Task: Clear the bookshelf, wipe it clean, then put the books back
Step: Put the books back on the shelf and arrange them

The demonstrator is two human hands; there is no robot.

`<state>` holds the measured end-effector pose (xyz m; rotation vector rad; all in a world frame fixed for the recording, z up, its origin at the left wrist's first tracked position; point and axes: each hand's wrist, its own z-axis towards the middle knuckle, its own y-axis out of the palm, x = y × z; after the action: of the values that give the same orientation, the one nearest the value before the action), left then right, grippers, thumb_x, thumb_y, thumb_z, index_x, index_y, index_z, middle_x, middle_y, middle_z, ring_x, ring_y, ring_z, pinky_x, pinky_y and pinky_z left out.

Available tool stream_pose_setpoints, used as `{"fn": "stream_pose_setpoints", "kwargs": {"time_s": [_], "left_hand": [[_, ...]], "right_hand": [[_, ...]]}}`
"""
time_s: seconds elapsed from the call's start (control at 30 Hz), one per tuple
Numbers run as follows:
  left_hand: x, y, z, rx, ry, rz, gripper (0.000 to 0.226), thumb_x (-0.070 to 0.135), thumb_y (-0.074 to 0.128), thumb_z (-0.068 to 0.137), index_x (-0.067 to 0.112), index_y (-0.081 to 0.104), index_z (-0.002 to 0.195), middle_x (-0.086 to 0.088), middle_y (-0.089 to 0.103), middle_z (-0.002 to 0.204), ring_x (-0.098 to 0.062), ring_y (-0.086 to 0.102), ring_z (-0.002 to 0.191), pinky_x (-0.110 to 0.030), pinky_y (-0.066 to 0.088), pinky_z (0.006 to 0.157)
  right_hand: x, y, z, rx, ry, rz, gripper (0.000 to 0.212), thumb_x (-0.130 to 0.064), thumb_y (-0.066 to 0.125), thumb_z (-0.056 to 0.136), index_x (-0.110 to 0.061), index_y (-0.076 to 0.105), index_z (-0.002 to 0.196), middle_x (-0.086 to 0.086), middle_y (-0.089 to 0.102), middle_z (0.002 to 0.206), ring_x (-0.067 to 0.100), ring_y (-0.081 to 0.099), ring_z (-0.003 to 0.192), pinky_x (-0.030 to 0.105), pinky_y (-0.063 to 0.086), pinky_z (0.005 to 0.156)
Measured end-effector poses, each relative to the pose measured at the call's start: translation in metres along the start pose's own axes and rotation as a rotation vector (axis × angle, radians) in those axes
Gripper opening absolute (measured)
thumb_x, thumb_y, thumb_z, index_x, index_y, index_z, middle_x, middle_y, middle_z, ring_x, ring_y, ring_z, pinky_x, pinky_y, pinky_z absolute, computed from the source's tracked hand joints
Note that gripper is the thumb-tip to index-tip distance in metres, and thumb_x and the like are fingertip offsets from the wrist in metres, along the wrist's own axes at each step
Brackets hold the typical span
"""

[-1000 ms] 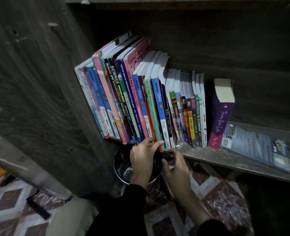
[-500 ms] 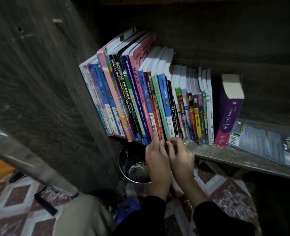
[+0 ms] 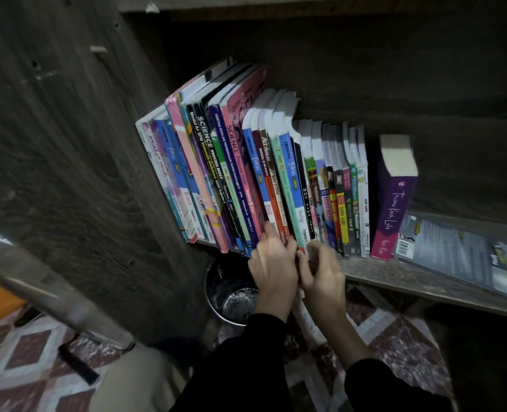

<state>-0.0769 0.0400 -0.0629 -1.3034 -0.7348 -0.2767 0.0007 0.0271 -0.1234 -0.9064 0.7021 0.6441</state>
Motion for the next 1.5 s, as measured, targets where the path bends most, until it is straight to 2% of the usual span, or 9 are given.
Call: {"fn": "stream_pose_setpoints", "kwargs": {"time_s": [0.2,0.5,0.73,0.83,0.93,1.07,1.23,1.4,1.5], "left_hand": [[0.001,-0.011,0.021,-0.068,0.049,0.091,0.044,0.028,0.050,0.098,0.002,0.037,0.131,-0.011,0.066,0.099,-0.031,0.063,0.095,-0.037,0.044,0.077],[-0.037,-0.028,0.029,-0.020,0.247,0.101,0.038,0.044,0.049,0.095,0.009,0.040,0.107,-0.011,0.068,0.086,-0.036,0.064,0.083,-0.041,0.047,0.072],[-0.056,-0.021,0.015,0.092,0.280,-0.216,0.040,0.029,0.060,0.094,0.014,0.052,0.130,-0.002,0.069,0.074,-0.015,0.066,0.068,-0.020,0.046,0.068],[-0.065,-0.016,-0.018,0.360,0.255,-0.376,0.046,0.037,0.065,0.087,0.016,0.059,0.127,0.010,0.067,0.094,-0.010,0.063,0.093,-0.014,0.046,0.084],[-0.070,-0.001,-0.010,0.422,0.143,-0.383,0.102,0.062,0.063,0.068,0.012,0.025,0.148,-0.009,0.034,0.147,-0.018,0.025,0.138,-0.021,0.015,0.114],[-0.064,0.016,0.020,0.182,0.055,-0.455,0.146,0.093,0.052,0.047,0.018,-0.027,0.145,-0.008,-0.033,0.154,-0.016,-0.032,0.141,-0.039,-0.018,0.115],[-0.058,0.039,0.042,0.266,0.016,-0.309,0.152,0.099,0.033,0.048,-0.010,-0.013,0.145,-0.031,-0.020,0.152,-0.039,-0.019,0.143,-0.060,0.001,0.115],[-0.066,0.046,0.046,0.316,0.058,-0.291,0.152,0.100,0.033,0.048,-0.006,-0.017,0.144,-0.032,-0.021,0.151,-0.041,-0.019,0.142,-0.061,0.000,0.115],[-0.066,0.046,0.045,0.294,0.028,-0.295,0.152,0.101,0.032,0.046,-0.002,-0.019,0.145,-0.028,-0.022,0.152,-0.039,-0.019,0.143,-0.060,0.001,0.115]], "right_hand": [[0.009,-0.024,0.026,-0.335,0.072,-0.111,0.077,-0.045,0.070,0.080,-0.014,0.035,0.142,0.009,0.060,0.123,0.024,0.057,0.111,0.041,0.047,0.095],[-0.005,-0.002,0.051,-0.516,-0.059,-0.032,0.052,-0.030,0.079,0.077,-0.019,0.040,0.111,-0.010,0.064,0.093,-0.002,0.058,0.067,0.009,0.043,0.055],[-0.008,0.014,0.049,-0.480,-0.002,0.046,0.049,-0.027,0.079,0.078,-0.026,0.038,0.104,0.001,0.070,0.102,0.012,0.067,0.083,0.037,0.057,0.072],[-0.009,0.017,0.050,-0.491,0.021,0.005,0.057,-0.033,0.081,0.074,-0.023,0.036,0.108,0.006,0.067,0.104,0.020,0.066,0.087,0.042,0.057,0.073],[-0.010,0.017,0.052,-0.516,0.062,0.005,0.066,-0.035,0.078,0.077,-0.022,0.033,0.123,0.009,0.061,0.117,0.023,0.061,0.105,0.046,0.054,0.085],[-0.017,0.002,0.038,-0.219,-0.126,-0.147,0.053,-0.034,0.069,0.086,-0.014,0.047,0.130,0.004,0.059,0.113,0.015,0.054,0.104,0.045,0.054,0.081],[0.015,-0.022,0.040,0.403,-0.122,-0.156,0.075,-0.050,0.061,0.080,-0.011,0.033,0.137,0.012,0.035,0.133,0.026,0.033,0.124,0.043,0.026,0.106],[0.037,-0.042,0.055,0.273,0.275,0.114,0.126,-0.077,0.061,0.062,-0.024,-0.009,0.151,0.017,-0.008,0.159,0.034,-0.004,0.146,0.057,0.001,0.115],[0.042,-0.055,0.063,0.113,0.297,0.304,0.129,-0.065,0.076,0.063,-0.032,-0.012,0.151,0.001,-0.004,0.161,0.017,0.008,0.146,0.050,0.011,0.118]]}}
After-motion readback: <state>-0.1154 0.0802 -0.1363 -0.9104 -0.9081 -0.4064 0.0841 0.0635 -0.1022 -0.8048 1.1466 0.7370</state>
